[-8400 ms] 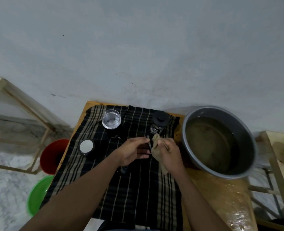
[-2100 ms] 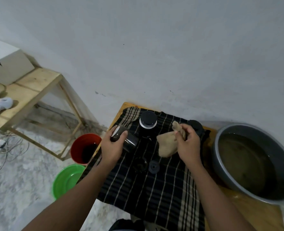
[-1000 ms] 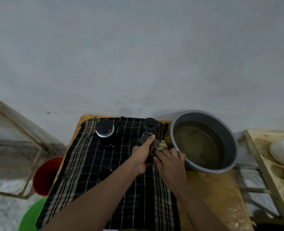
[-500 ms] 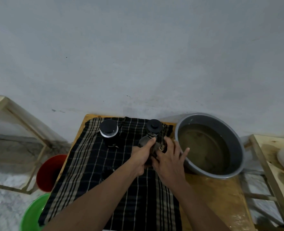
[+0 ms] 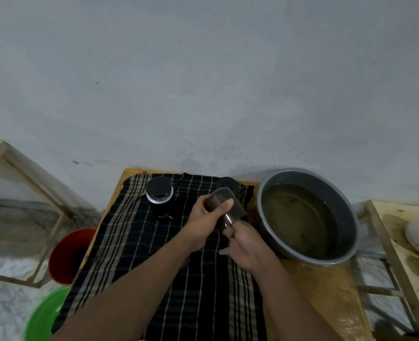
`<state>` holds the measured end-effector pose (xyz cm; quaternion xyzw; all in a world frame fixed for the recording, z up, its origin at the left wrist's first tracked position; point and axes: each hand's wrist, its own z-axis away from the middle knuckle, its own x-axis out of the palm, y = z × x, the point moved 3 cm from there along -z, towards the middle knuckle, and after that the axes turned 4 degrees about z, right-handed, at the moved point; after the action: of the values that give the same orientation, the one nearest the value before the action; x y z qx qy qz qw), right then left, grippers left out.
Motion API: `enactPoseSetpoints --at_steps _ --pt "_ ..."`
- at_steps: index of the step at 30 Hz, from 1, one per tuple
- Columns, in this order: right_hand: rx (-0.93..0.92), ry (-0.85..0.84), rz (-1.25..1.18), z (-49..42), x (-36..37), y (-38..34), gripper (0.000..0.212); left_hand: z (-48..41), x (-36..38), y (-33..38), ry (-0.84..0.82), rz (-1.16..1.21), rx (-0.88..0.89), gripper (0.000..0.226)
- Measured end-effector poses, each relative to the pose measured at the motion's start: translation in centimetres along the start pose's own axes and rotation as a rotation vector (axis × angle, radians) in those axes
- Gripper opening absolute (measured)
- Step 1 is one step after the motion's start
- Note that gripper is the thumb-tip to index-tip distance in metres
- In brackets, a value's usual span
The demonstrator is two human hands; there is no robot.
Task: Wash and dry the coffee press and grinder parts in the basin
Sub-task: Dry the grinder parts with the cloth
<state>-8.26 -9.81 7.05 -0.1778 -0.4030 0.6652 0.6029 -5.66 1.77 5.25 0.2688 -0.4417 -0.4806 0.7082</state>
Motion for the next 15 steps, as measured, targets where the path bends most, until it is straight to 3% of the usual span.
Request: enactPoseSetpoints --at_steps 2,4,7,9,10,11,13,15 --pt "-0.034 -0.044 -0.069 0.0 0.0 -0.5 0.021 -0.1 -0.4 0.8 -0.094 0.124 -0.024 0.060" --pt "-0.158 0.114 0.039 -1.1 -0.6 -1.0 0.024 -0.7 -0.6 1.2 -0.098 0.170 -0.053 0.062" --pt "-0.449 0.367 0.481 -1.9 -1.4 -1.5 0.061 -0.7 0.0 1.3 -0.028 0.238 -0.082 0.051" --pt "-0.517 0.513 0.877 -2.6 -1.2 -0.8 0.075 0.0 1.2 1.4 0.040 0.286 -0.097 0.036" --pt "-0.509 0.543 0.940 -2.8 -0.7 -0.5 0.080 0.2 1.8 1.2 0.099 0.315 -0.106 0.035" --pt "-0.476 0.526 0.877 -3.1 -0.4 0.0 0.083 0.4 2.0 0.9 0.154 0.320 -0.098 0.034" --pt "-0.353 0.370 0.497 -3.8 0.1 0.8 0.081 0.5 1.7 0.5 0.208 0.316 -0.083 0.035" --pt "-0.177 0.148 0.189 -3.4 0.6 1.0 0.051 0.5 0.5 0.3 0.189 0.316 -0.055 0.046"
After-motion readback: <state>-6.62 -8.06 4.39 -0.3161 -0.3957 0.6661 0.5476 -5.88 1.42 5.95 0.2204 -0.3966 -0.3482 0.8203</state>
